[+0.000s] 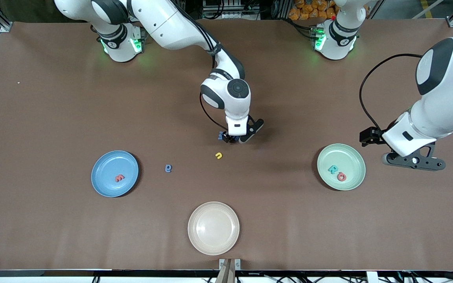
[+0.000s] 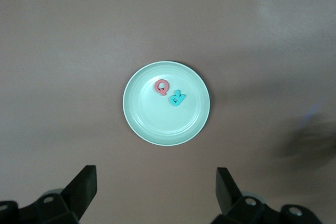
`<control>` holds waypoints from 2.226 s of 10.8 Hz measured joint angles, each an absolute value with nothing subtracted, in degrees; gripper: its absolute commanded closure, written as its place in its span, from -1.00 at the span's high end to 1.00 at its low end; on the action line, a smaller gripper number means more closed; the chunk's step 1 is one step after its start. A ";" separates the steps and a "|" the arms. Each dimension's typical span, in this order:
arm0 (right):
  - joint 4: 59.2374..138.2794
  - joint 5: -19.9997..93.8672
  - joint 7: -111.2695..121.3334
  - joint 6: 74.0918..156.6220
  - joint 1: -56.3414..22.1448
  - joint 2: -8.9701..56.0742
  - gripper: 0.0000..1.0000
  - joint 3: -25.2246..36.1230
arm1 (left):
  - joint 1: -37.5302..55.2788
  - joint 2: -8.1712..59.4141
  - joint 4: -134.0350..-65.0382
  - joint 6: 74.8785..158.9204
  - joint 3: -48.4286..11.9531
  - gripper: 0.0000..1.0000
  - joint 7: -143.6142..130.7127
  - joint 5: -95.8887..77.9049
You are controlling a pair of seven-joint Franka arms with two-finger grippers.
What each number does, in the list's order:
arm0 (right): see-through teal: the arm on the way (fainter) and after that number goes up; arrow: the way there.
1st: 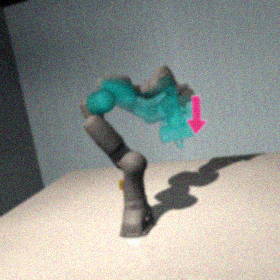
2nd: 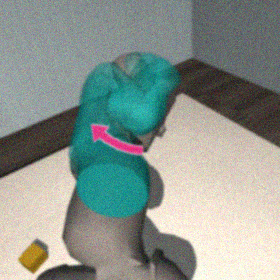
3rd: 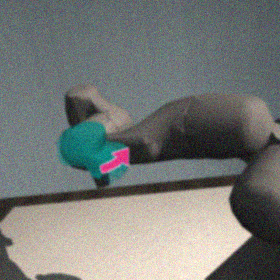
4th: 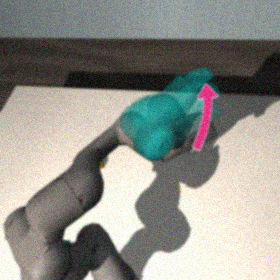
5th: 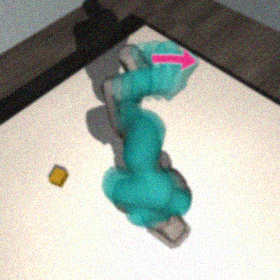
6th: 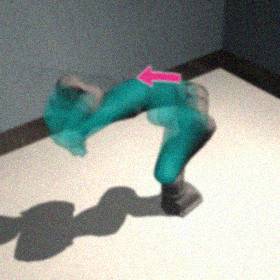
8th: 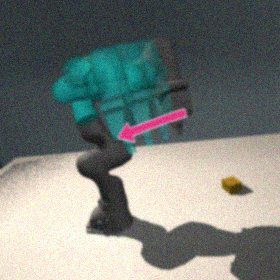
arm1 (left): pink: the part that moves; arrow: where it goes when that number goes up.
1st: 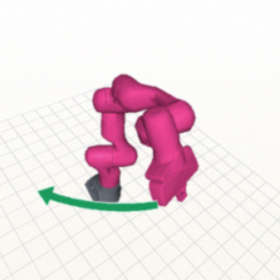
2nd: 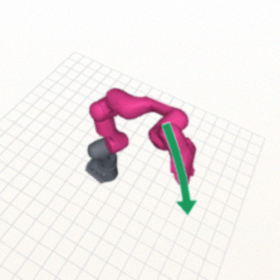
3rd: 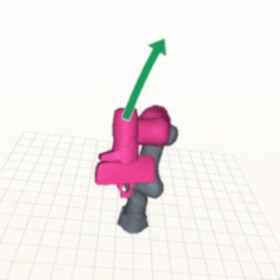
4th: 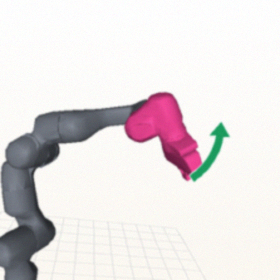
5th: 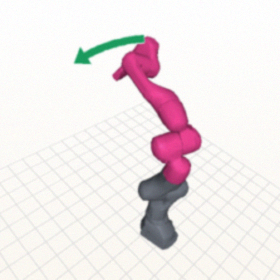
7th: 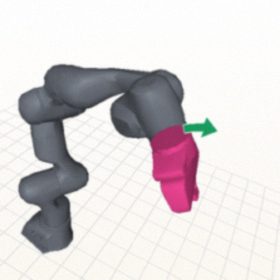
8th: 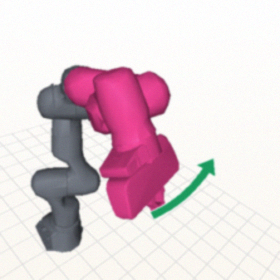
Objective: Sort upper and lower case letters into plates
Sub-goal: 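Lower the right gripper and grasp the blue E, then carry the blue E over the blue plate with the right gripper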
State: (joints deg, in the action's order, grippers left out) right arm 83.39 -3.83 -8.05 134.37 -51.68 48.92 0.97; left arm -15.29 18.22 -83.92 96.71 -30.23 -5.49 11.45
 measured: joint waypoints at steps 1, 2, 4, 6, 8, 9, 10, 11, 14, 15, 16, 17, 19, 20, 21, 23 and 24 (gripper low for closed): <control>83.44 -3.84 -7.93 134.55 -51.68 48.82 -1.00 0.84 | -15.29 18.22 -83.93 96.69 -30.23 1.00 -5.49 11.40; 83.68 -4.02 -7.50 135.04 -51.64 48.61 -1.00 0.94 | -15.29 18.21 -83.93 96.68 -30.23 1.00 -5.49 11.39; 84.42 -4.03 -5.96 136.04 -51.45 48.13 -1.00 1.04 | -15.29 18.22 -83.93 96.68 -30.23 1.00 -5.49 11.39; 84.63 -4.03 -5.63 136.37 -51.43 48.02 -1.00 1.05 | -15.29 18.22 -83.94 96.67 -30.23 1.00 -5.49 11.39; 84.53 -4.03 -5.63 136.92 -51.34 47.92 -1.00 1.42 | -15.29 18.22 -83.94 96.67 -30.23 1.00 -5.49 11.39; 84.40 -4.03 -5.63 136.88 -51.07 47.33 -1.00 1.85 | -15.29 18.22 -83.94 96.67 -30.23 1.00 -5.49 11.39; 84.32 -4.00 -5.69 136.35 -50.49 46.19 -1.00 2.17 | -15.28 18.22 -83.94 96.67 -30.23 1.00 -5.49 11.39; 84.23 -3.99 -5.68 135.09 -49.37 44.56 -1.00 2.56 | -15.28 18.22 -83.94 96.67 -30.23 1.00 -5.49 11.39; 84.18 -3.99 -5.53 127.50 -42.64 38.98 -1.00 2.93 | -15.28 18.22 -83.96 96.67 -30.24 1.00 -5.49 11.39; 84.19 -3.99 -5.46 124.59 -39.86 37.55 -1.00 3.01 | -15.28 18.21 -83.96 96.67 -30.25 1.00 -5.49 11.39; 84.22 -3.99 -5.42 122.25 -36.83 36.39 -1.00 3.11 | -15.28 18.22 -83.96 96.67 -30.25 1.00 -5.49 11.39; 84.30 -4.00 -5.40 120.36 -32.94 35.59 -1.00 3.24 | -15.27 18.22 -83.97 96.67 -30.25 1.00 -5.49 11.39; 84.98 -4.04 -5.27 119.25 -24.59 35.33 -1.00 3.49 | -15.28 18.22 -83.99 96.66 -30.26 1.00 -5.49 11.39; 85.60 -4.06 -5.14 119.22 -20.12 35.44 -1.00 3.55 | -15.28 18.22 -83.99 96.66 -30.26 1.00 -5.49 11.39; 86.25 -4.08 -4.76 119.22 -16.00 35.64 -1.00 3.54 | -15.26 18.22 -84.00 96.66 -30.27 1.00 -5.49 11.39; 87.22 -4.12 -3.98 119.22 -10.84 36.18 -0.35 3.49 | -15.21 18.22 -84.00 96.66 -30.28 1.00 -5.49 11.39; 87.78 -4.12 -3.95 119.21 -9.56 36.33 0.85 3.47 | -15.19 18.22 -84.00 96.66 -30.29 1.00 -5.49 11.39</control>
State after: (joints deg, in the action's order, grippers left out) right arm 87.78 -4.12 -3.95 119.21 -9.56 36.33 3.47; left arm -15.19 18.22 -84.00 96.66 -30.29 -5.49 11.39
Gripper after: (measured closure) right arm 0.718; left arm 0.000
